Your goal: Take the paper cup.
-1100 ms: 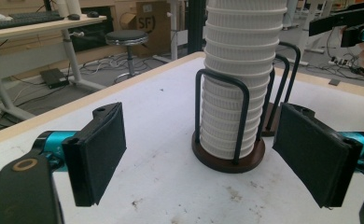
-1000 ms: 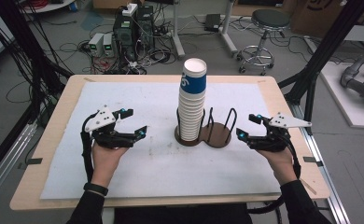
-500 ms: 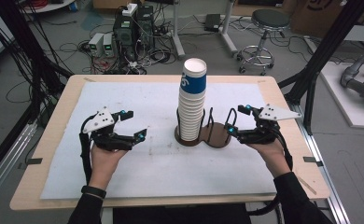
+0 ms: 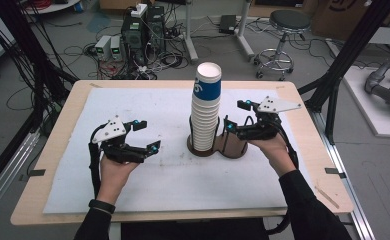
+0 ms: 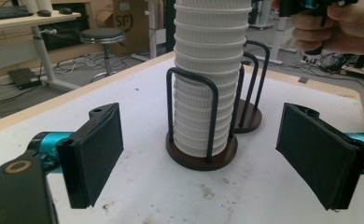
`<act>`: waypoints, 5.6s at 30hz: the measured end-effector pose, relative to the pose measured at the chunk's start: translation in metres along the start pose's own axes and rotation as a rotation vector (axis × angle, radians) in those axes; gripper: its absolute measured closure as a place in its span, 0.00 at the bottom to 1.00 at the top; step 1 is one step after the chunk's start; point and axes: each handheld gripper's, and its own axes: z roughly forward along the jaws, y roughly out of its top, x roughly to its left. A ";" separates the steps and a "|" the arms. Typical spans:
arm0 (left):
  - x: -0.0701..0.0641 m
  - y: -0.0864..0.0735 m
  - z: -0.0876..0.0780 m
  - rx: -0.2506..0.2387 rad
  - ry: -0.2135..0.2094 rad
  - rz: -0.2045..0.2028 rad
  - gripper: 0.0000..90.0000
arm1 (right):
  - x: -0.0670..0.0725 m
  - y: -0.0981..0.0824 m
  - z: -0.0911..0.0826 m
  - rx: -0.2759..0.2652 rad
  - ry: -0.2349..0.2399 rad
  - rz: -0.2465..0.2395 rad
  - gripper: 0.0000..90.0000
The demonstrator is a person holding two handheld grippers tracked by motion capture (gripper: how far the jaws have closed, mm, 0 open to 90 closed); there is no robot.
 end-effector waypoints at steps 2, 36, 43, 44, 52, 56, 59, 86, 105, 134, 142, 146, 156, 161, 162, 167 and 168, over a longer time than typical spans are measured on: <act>0.000 0.000 0.000 0.003 0.000 0.001 0.16 | 0.000 0.003 0.005 -0.001 0.007 0.005 0.17; -0.003 -0.001 0.005 -0.003 -0.056 -0.012 0.16 | -0.002 0.028 0.062 0.061 0.135 0.022 0.15; -0.005 0.000 0.006 -0.005 -0.054 -0.014 0.16 | -0.003 0.028 0.063 0.061 0.132 0.013 0.15; -0.005 0.001 0.006 -0.004 -0.055 -0.012 0.16 | -0.003 0.028 0.063 0.061 0.132 0.013 0.15; -0.009 0.017 0.008 -0.025 -0.063 0.000 0.16 | -0.003 0.029 0.062 0.063 0.128 0.001 0.15; -0.010 0.027 0.011 -0.049 -0.085 -0.017 0.16 | -0.003 0.029 0.062 0.064 0.129 -0.002 0.15; -0.010 0.037 0.015 -0.051 -0.089 -0.013 0.16 | -0.003 0.029 0.061 0.064 0.126 -0.005 0.15; 0.003 0.142 0.070 -0.083 -0.133 0.004 0.16 | -0.002 0.029 0.060 0.064 0.117 -0.019 0.16; 0.010 0.171 0.116 -0.085 -0.197 -0.037 0.17 | -0.002 0.029 0.059 0.065 0.113 -0.024 0.16; 0.010 0.189 0.120 -0.083 -0.213 -0.014 0.34 | -0.001 0.030 0.059 0.064 0.109 -0.032 0.16; 0.006 0.211 0.115 -0.100 -0.204 0.007 0.34 | -0.001 0.030 0.057 0.070 0.107 -0.035 0.16; 0.004 0.219 0.113 -0.114 -0.197 0.017 0.34 | -0.001 0.030 0.057 0.071 0.109 -0.036 0.16; -0.002 0.237 0.102 -0.179 -0.164 0.042 0.34 | -0.001 0.030 0.057 0.073 0.109 -0.037 0.16; -0.004 0.244 0.093 -0.199 -0.158 0.054 0.34 | -0.001 0.030 0.057 0.074 0.107 -0.040 0.16; -0.004 0.246 0.090 -0.205 -0.159 0.059 0.34 | -0.001 0.030 0.056 0.074 0.108 -0.040 0.16; -0.007 0.250 0.077 -0.211 -0.172 0.070 0.34 | -0.001 0.030 0.056 0.074 0.109 -0.040 0.16; -0.009 0.250 0.075 -0.211 -0.172 0.076 0.34 | -0.001 0.030 0.056 0.074 0.109 -0.040 0.16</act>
